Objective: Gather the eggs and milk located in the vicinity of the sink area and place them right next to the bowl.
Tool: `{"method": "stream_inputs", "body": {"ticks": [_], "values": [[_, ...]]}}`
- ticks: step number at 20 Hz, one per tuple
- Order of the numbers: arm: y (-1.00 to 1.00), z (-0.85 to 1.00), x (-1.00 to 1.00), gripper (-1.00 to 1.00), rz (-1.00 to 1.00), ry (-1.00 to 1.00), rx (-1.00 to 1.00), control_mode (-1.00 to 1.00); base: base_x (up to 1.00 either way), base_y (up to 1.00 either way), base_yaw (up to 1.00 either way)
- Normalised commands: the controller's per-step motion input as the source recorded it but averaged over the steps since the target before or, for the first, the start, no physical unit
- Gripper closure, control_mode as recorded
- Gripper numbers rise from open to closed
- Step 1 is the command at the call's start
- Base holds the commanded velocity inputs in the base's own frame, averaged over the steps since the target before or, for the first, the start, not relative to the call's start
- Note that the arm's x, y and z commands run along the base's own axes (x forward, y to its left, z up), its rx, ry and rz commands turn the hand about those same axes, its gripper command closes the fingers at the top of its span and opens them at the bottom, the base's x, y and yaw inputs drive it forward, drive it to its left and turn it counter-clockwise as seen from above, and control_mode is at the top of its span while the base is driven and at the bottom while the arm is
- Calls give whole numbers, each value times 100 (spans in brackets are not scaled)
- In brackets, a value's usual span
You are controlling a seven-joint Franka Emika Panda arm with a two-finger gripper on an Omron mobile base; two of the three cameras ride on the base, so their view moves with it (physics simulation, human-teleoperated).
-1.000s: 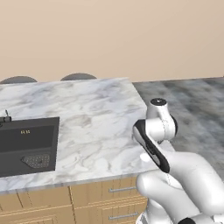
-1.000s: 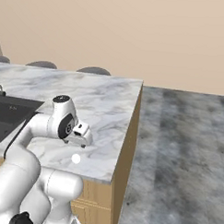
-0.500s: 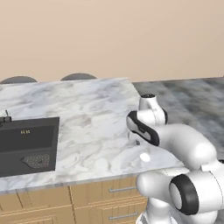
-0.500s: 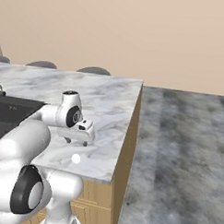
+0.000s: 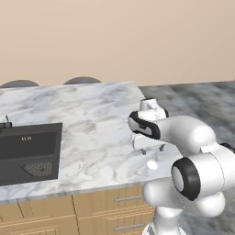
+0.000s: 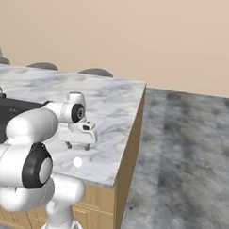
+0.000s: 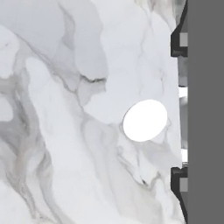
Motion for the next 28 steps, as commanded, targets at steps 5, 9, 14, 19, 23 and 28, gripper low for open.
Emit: {"method": "stream_inputs", "body": {"ticks": [5,9,14,19,23,28], "values": [[0,-17,-21,-100,17,0,-1,-100,0,0,0],[0,-8,0,-100,6,-1,0,-100,0,0,0],[0,-27,0,-100,11,-7,4,-100,0,0,0],[0,-27,0,-100,8,0,3,-100,0,0,0],[0,-20,0,-100,4,2,0,-100,0,0,0],[0,-16,0,-100,3,7,0,-100,0,0,0]]}}
